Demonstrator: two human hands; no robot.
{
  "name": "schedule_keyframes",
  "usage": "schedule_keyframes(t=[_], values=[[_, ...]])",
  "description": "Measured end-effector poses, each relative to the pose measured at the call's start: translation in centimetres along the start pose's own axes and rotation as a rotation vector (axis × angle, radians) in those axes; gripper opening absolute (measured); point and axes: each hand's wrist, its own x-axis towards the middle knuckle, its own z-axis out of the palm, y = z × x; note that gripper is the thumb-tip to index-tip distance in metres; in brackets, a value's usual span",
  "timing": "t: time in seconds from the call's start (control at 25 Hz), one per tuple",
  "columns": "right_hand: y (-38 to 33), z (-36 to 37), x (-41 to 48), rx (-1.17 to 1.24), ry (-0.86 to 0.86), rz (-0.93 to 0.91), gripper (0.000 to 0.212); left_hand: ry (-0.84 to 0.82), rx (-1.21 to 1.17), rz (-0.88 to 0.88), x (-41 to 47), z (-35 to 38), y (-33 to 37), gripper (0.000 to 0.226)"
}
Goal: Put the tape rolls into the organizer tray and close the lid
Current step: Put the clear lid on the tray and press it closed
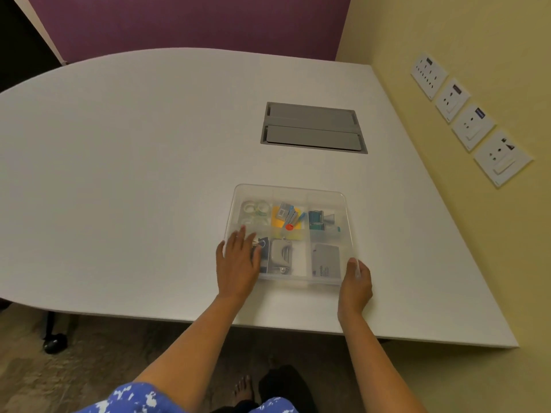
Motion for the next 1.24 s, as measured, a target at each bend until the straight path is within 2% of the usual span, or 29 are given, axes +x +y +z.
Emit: schedule_keyframes(t=[0.12, 0.32, 0.48, 0.6, 0.72, 0.84, 0.96, 1.08, 1.24], values=[[1.0, -0.6, -1.6, 0.093, -0.040, 0.059, 0.038, -0.069, 0.069, 0.106, -1.2, 0.7, 0.6, 0.050], [0.6, -1.2, -1.5, 0.184, -0.126, 0.122, 0.035, -0.103, 0.123, 0.104, -1.1, 0.8, 0.5, 0.050], [0.4, -1.1, -1.5, 0.180, -0.103, 0.107, 0.028, -0.150, 0.133, 0.086, -1.0, 0.8, 0.7, 0.053], [0.4, -0.9, -1.6, 0.221, -0.072, 0.119, 0.022, -0.208, 0.145, 0.076, -1.1, 0.8, 0.8, 0.063], [0.1, 0.3, -2.9, 0.223, -0.035, 0.172, 0.044, -0.237, 0.185, 0.100, -1.6, 0.7, 1.4, 0.079], [-0.1, 1.4, -3.9, 0.255, -0.090, 0.206, 0.082, -0.261, 0.190, 0.112, -1.8, 0.6, 2.0, 0.105], [0.1, 1.4, -3.6, 0.202, -0.163, 0.181, 0.101, -0.278, 0.180, 0.092, -1.3, 0.4, 2.2, 0.116], [0.0, 1.1, -3.0, 0.151, -0.192, 0.192, 0.106, -0.294, 0.197, 0.081, -1.2, 0.4, 2.4, 0.111], [-1.0, 1.1, -2.4, 0.100, -0.179, 0.196, 0.116, -0.275, 0.159, 0.039, -0.6, 0.3, 2.5, 0.081]])
